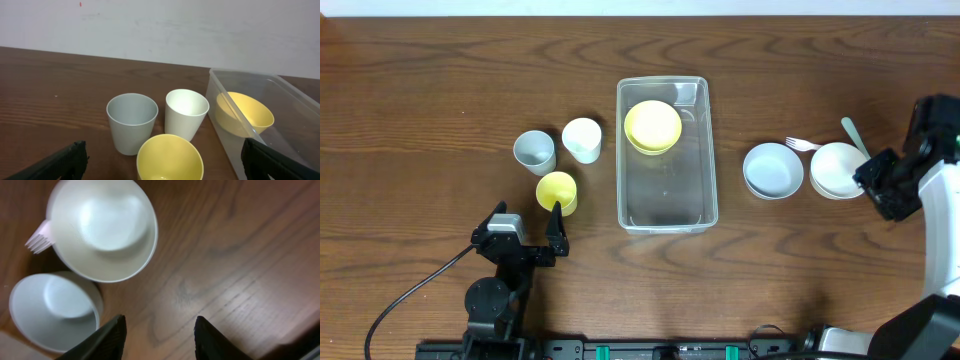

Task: Pack container
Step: 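Grasp the rim of the white bowl with the right gripper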

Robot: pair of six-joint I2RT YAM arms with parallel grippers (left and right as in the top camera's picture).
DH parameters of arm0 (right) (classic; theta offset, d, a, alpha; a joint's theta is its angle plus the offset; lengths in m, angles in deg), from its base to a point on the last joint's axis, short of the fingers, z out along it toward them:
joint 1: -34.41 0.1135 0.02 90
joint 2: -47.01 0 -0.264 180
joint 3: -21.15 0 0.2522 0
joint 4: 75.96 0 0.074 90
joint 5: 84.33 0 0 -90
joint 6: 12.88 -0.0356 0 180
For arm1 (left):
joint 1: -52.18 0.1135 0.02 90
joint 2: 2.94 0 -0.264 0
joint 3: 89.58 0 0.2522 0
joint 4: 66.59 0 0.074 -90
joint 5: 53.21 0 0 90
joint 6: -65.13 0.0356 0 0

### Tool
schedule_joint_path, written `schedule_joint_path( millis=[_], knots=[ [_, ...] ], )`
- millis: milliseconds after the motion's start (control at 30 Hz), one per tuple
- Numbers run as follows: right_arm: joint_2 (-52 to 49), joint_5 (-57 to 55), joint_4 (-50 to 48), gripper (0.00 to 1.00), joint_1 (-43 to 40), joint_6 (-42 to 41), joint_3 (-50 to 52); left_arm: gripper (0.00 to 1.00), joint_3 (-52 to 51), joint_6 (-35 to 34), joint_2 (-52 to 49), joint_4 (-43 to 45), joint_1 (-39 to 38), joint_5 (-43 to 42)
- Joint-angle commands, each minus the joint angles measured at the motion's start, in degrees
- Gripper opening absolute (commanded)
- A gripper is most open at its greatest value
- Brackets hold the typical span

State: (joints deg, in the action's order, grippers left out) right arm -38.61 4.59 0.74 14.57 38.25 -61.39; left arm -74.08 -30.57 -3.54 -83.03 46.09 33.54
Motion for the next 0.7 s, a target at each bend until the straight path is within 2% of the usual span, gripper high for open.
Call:
schedule_joint_path(
  millis=[0, 667],
  knots=[
    [0.6, 3.5, -3.9, 0.45, -0.9, -1.4, 4.7, 0.98, -1.5, 0.8, 0.3, -1.1, 0.3, -0.2],
    [0.3, 1.9, -31.3, 0.41, -0.9, -1.1, 23.6, 0.98, -1.5, 0.8, 0.3, -1.1, 0.3, -0.2]
  ],
)
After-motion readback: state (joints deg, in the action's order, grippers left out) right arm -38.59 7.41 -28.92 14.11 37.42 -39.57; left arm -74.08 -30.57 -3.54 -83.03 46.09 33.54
